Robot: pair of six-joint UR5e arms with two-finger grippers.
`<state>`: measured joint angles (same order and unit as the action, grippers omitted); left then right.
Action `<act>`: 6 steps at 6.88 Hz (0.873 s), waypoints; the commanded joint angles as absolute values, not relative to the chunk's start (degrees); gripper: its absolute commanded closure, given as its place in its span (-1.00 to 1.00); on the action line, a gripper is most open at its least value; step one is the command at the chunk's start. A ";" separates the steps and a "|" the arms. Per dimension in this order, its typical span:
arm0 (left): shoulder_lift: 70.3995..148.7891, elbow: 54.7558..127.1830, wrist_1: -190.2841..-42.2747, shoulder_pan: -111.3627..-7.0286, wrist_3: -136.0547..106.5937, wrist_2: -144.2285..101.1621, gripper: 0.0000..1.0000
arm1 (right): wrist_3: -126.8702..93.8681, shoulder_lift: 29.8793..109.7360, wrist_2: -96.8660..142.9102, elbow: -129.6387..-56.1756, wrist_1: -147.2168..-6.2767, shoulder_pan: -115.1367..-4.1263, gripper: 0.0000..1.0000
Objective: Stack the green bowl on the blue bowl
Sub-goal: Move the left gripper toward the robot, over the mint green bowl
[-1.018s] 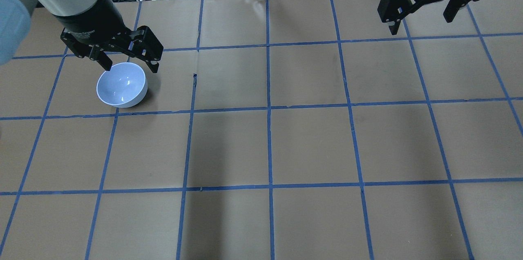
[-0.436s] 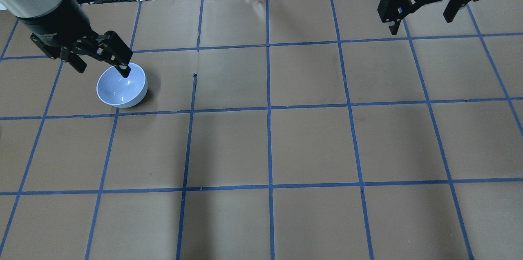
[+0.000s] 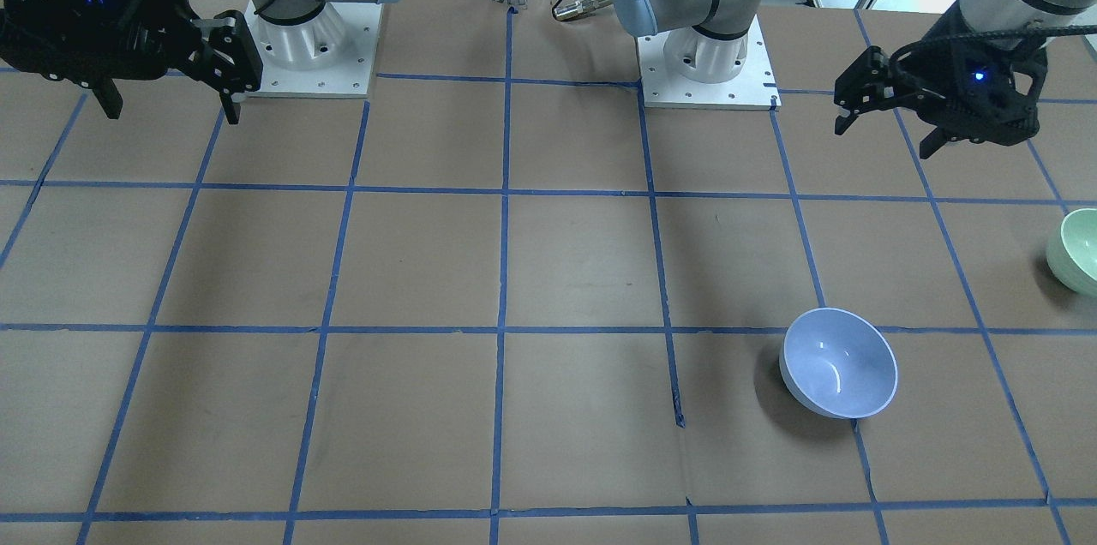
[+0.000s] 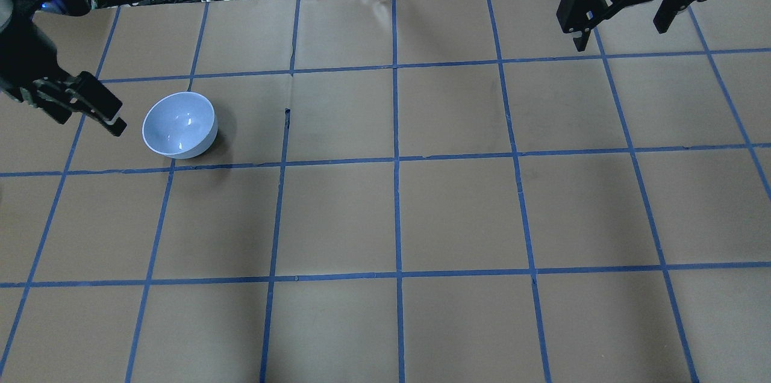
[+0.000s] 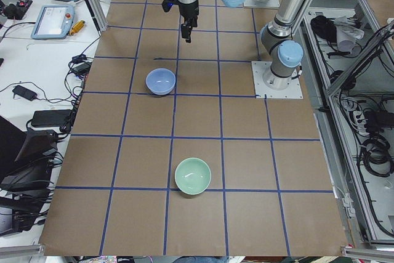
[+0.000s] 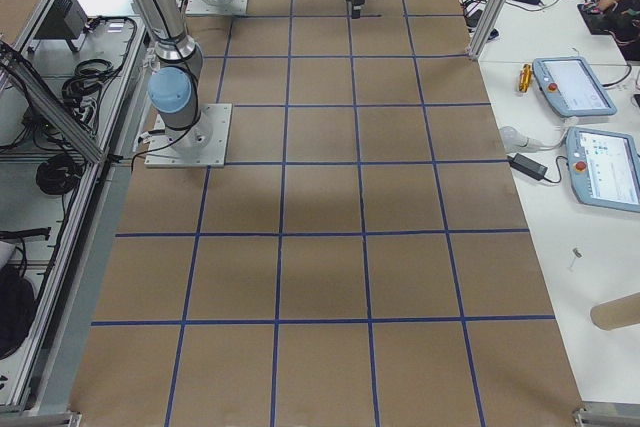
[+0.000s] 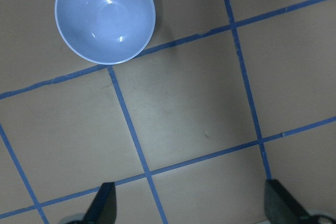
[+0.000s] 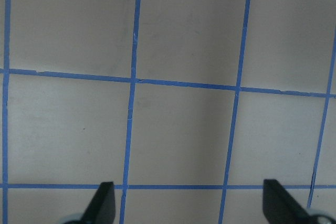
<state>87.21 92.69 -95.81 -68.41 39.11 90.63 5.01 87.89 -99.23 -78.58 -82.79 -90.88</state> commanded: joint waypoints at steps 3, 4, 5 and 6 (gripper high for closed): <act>90.43 94.56 -93.52 -50.76 66.82 90.79 -1.00 | 5.01 87.89 -99.23 -78.57 -82.79 -90.88 -1.00; 91.57 96.57 -90.99 -44.97 73.85 90.70 -1.00 | 5.01 87.89 -99.23 -78.57 -82.79 -90.88 -1.00; 92.37 98.24 -85.66 -41.43 83.14 90.79 -1.00 | 5.01 87.89 -99.23 -78.57 -82.79 -90.88 -1.00; 93.24 100.35 -80.82 -38.00 92.45 91.40 -1.00 | 5.01 87.89 -99.23 -78.57 -82.79 -90.88 -1.00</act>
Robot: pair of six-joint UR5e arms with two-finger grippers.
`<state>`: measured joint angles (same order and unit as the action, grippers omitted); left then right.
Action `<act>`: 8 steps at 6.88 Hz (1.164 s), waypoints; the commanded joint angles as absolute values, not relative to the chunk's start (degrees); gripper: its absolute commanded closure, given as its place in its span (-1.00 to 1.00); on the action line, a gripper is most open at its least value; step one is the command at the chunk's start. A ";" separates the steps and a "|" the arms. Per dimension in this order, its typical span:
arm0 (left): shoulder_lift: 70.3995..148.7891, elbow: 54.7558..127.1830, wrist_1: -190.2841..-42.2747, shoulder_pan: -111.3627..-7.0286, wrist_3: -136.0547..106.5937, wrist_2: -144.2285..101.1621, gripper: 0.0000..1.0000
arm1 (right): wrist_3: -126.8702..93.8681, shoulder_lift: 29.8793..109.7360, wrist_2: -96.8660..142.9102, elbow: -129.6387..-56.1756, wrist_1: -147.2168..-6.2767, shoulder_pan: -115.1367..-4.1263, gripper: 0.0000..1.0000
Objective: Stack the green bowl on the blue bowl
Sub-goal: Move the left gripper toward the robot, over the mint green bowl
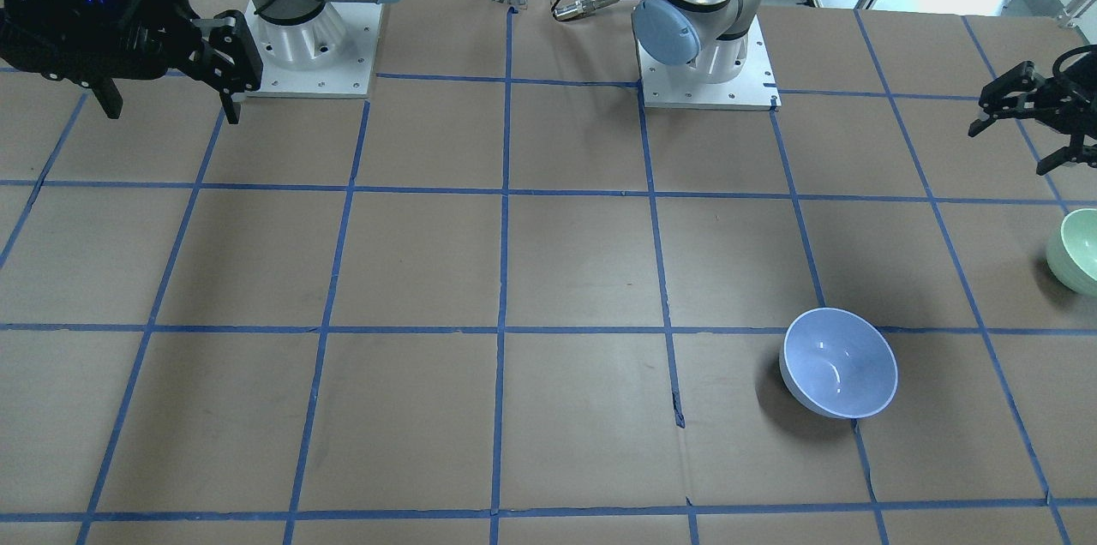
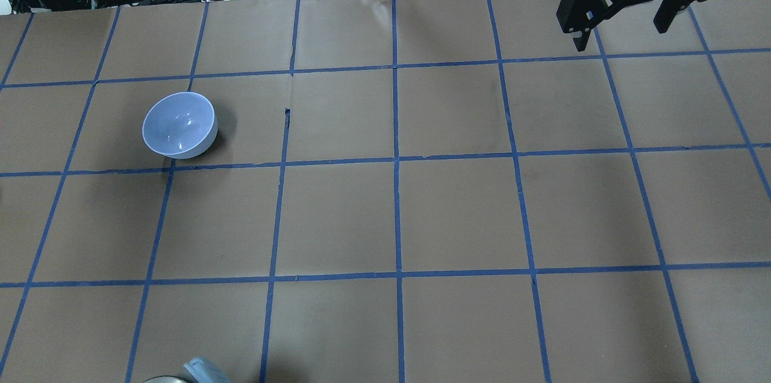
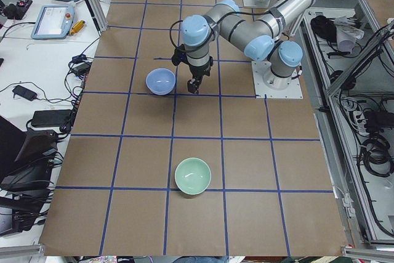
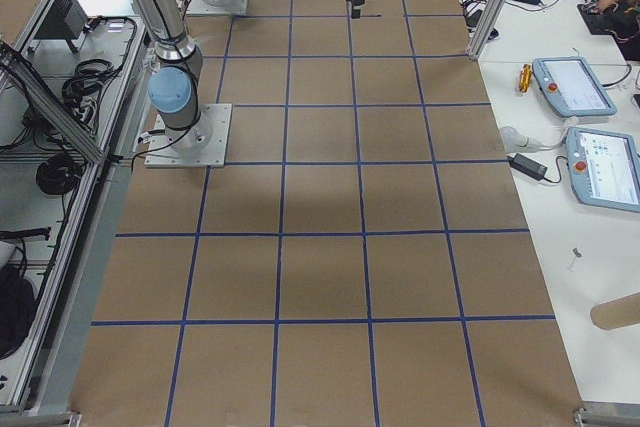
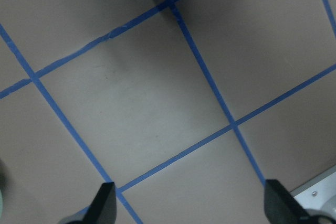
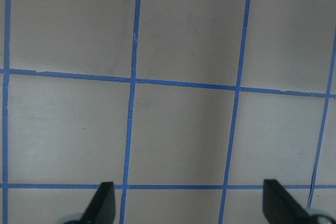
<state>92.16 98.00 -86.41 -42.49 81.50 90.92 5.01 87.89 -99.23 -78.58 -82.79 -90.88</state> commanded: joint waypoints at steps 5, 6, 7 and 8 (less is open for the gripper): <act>105.00 102.48 -59.19 -28.31 119.02 92.99 -1.00 | 5.01 87.89 -99.23 -78.57 -82.79 -90.88 -1.00; 107.55 101.78 -58.54 -26.21 124.57 92.90 -1.00 | 5.01 87.89 -99.23 -78.57 -82.79 -90.88 -1.00; 110.36 98.99 -57.84 -25.58 126.46 92.73 -1.00 | 5.01 87.89 -99.23 -78.57 -82.79 -90.88 -1.00; 113.52 95.31 -57.92 -25.40 131.78 92.38 -1.00 | 5.01 87.89 -99.23 -78.57 -82.79 -90.88 -1.00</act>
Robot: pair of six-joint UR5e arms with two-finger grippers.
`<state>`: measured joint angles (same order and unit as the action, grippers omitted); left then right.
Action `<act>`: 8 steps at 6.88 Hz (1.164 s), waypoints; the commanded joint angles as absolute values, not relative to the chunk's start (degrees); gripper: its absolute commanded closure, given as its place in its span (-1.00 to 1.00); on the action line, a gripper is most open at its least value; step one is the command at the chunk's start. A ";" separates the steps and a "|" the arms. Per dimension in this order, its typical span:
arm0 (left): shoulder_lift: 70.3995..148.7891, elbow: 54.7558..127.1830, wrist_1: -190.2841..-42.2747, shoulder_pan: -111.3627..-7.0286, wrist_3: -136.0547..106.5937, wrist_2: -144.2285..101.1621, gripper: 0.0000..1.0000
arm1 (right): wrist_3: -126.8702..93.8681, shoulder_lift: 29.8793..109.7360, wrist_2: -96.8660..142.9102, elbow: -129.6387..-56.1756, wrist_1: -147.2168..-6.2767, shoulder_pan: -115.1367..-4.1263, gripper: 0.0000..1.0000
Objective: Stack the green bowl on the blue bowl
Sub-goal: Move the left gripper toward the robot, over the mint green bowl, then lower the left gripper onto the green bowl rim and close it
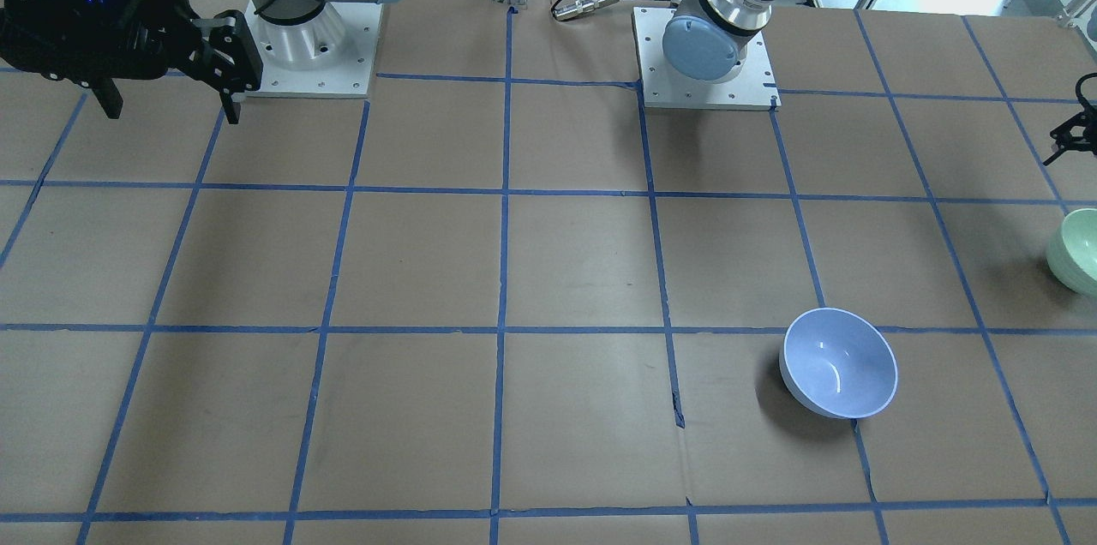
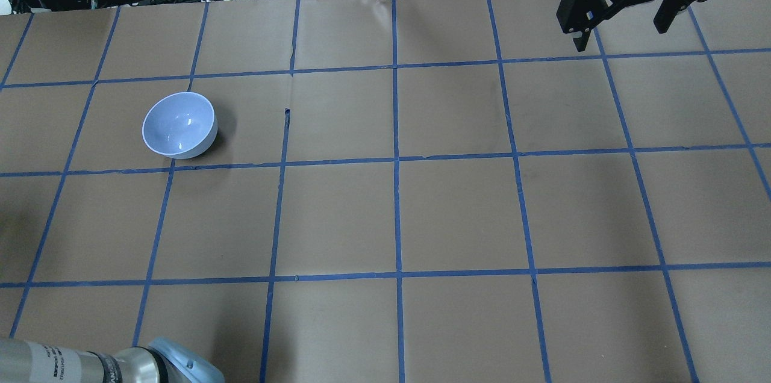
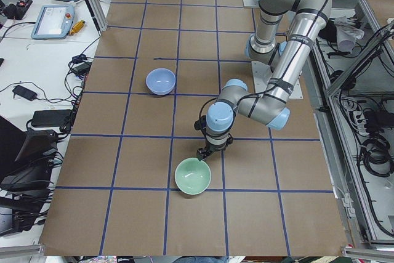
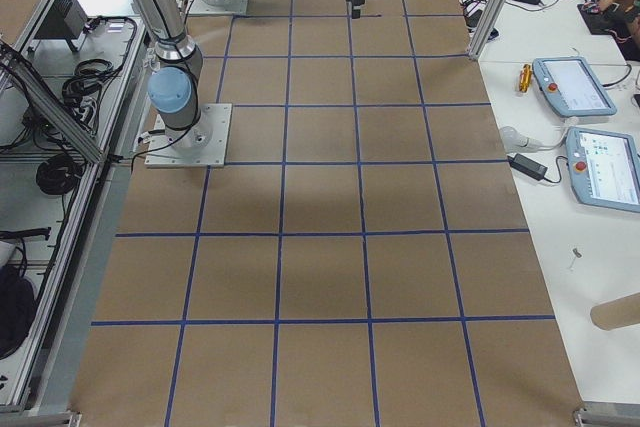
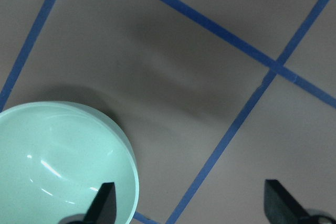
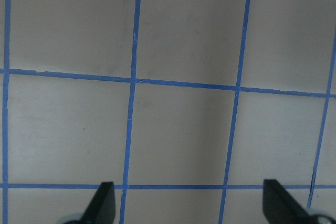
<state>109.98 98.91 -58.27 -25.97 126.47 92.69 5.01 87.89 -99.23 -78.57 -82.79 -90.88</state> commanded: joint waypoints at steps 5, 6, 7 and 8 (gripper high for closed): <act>120.41 91.67 -58.36 -24.79 151.40 92.55 -1.00 | 5.01 87.89 -99.23 -78.57 -82.79 -90.88 -1.00; 120.58 91.67 -58.19 -24.70 155.61 92.81 -1.00 | 5.01 87.89 -99.23 -78.57 -82.79 -90.88 -1.00; 120.76 91.93 -57.84 -24.52 156.35 92.64 -1.00 | 5.01 87.89 -99.23 -78.57 -82.79 -90.88 -1.00; 121.02 91.85 -57.75 -24.43 156.36 92.55 -1.00 | 5.01 87.89 -99.23 -78.57 -82.79 -90.88 -1.00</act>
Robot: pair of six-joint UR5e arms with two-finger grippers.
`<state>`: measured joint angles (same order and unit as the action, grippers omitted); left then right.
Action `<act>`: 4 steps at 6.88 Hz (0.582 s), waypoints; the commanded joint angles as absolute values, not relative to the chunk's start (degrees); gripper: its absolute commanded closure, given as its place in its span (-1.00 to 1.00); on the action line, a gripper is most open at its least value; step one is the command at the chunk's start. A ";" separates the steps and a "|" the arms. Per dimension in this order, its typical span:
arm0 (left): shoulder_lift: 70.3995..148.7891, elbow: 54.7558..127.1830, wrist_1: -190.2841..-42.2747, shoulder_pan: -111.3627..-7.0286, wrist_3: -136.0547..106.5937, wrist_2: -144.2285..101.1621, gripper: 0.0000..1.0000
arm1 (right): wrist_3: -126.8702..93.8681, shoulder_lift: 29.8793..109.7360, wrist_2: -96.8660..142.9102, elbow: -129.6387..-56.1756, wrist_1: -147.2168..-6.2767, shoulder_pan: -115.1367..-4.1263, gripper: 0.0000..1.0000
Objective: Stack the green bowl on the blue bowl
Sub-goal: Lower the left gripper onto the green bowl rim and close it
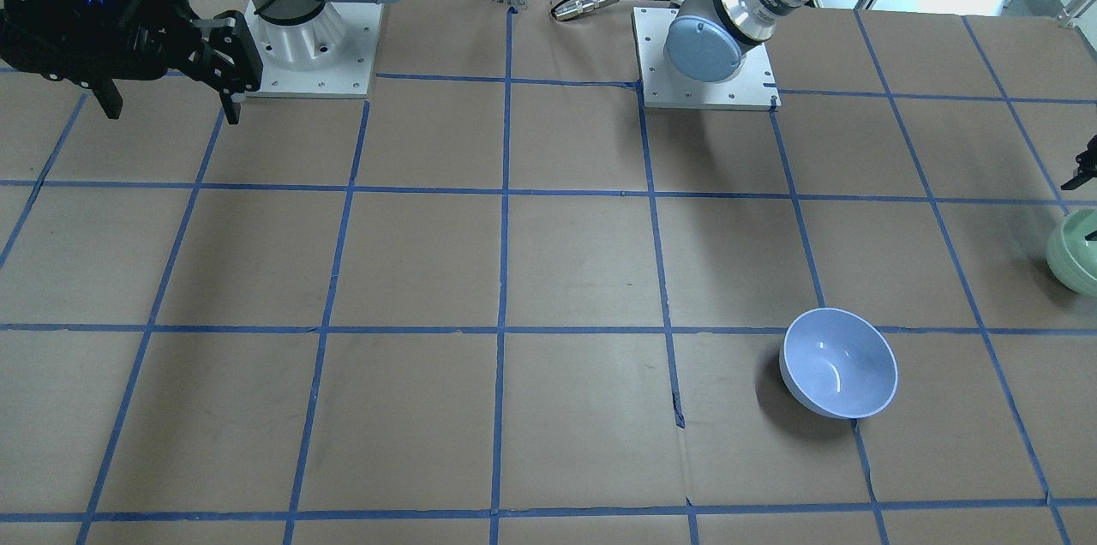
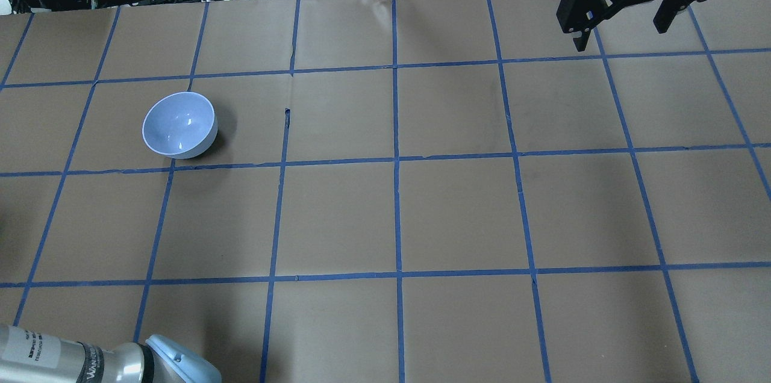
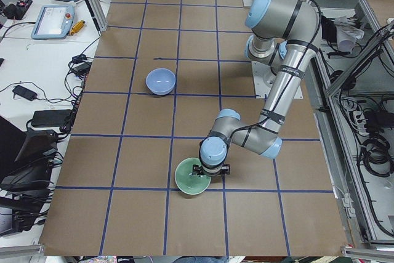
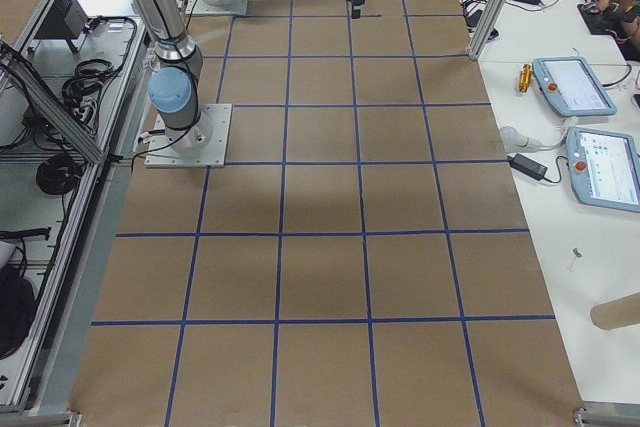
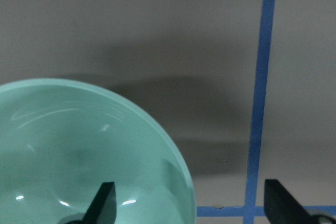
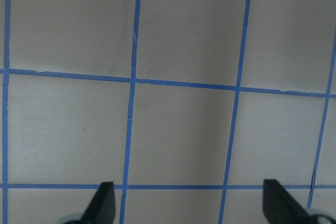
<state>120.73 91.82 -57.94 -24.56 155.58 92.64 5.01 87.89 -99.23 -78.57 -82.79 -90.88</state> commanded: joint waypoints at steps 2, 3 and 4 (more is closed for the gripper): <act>121.03 91.85 -57.74 -24.43 155.92 92.37 -0.87 | 5.01 87.89 -99.23 -78.57 -82.79 -90.88 -1.00; 121.03 91.76 -57.57 -24.43 155.92 92.29 -0.55 | 5.01 87.89 -99.23 -78.57 -82.79 -90.88 -1.00; 121.03 91.93 -56.44 -24.43 155.83 92.20 -0.41 | 5.01 87.89 -99.23 -78.57 -82.79 -90.88 -1.00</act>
<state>121.02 91.83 -57.36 -24.44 155.92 92.30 5.01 87.89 -99.23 -78.57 -82.79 -90.88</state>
